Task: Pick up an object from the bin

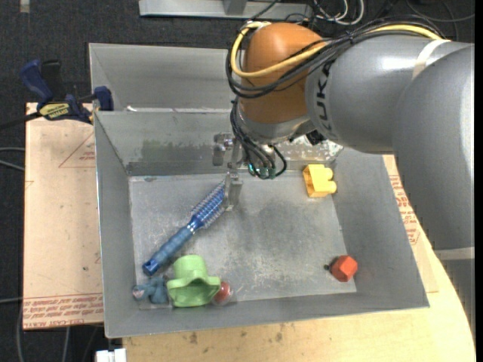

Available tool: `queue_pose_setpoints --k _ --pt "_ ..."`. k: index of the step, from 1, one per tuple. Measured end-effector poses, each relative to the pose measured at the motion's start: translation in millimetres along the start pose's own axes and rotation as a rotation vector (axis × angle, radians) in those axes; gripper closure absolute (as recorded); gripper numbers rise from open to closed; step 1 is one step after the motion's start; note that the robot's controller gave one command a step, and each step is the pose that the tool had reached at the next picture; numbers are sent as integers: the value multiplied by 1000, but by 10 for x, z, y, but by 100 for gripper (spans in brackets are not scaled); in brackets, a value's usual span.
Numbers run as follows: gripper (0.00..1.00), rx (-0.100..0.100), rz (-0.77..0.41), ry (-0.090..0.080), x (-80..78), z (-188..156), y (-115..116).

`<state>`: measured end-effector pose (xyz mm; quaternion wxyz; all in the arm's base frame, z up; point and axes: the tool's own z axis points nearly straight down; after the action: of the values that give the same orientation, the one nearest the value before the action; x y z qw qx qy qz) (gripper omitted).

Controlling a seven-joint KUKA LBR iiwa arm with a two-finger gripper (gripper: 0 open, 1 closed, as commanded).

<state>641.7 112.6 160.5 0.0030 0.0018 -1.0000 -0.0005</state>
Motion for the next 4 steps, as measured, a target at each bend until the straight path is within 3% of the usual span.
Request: queue_pose_setpoints --k 1,2,3,4 --pt "0 0 -419 -4 253 925 -14" --pt "0 0 -405 -11 324 587 97" --pt "0 1 -542 -10 225 592 69" --pt "0 1 -659 -6 177 915 66"
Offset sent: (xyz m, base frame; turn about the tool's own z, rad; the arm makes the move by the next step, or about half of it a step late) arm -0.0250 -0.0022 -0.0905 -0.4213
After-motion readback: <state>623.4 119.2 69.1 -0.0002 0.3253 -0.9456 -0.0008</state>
